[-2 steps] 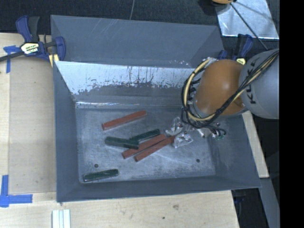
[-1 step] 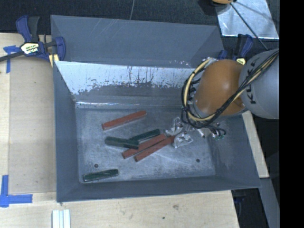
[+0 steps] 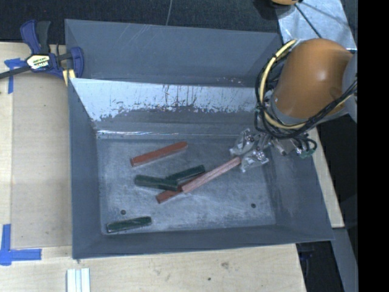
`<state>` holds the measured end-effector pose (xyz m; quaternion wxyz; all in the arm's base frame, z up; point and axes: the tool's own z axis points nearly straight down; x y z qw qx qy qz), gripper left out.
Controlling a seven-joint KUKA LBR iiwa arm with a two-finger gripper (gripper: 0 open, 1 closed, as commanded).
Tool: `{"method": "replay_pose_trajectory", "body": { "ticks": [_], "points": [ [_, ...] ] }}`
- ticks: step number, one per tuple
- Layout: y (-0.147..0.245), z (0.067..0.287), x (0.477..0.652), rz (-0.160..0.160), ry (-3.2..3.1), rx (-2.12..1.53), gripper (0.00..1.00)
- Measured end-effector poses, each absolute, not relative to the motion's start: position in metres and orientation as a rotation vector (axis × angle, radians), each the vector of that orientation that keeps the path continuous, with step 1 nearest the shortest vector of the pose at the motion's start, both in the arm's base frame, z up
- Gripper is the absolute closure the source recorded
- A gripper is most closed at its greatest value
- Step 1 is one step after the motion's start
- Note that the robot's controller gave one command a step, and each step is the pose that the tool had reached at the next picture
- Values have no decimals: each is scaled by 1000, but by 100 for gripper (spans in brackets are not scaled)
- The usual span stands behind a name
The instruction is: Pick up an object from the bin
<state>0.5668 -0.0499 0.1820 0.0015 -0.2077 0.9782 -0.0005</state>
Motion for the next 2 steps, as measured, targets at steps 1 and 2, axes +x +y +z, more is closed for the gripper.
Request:
{"method": "replay_pose_trajectory", "body": {
  "ticks": [1, 2],
  "points": [
    [-50, 182, 567, -1, 3070, -652, 100],
    [-46, 203, 570, -1, 3071, -651, 100]
  ]
}}
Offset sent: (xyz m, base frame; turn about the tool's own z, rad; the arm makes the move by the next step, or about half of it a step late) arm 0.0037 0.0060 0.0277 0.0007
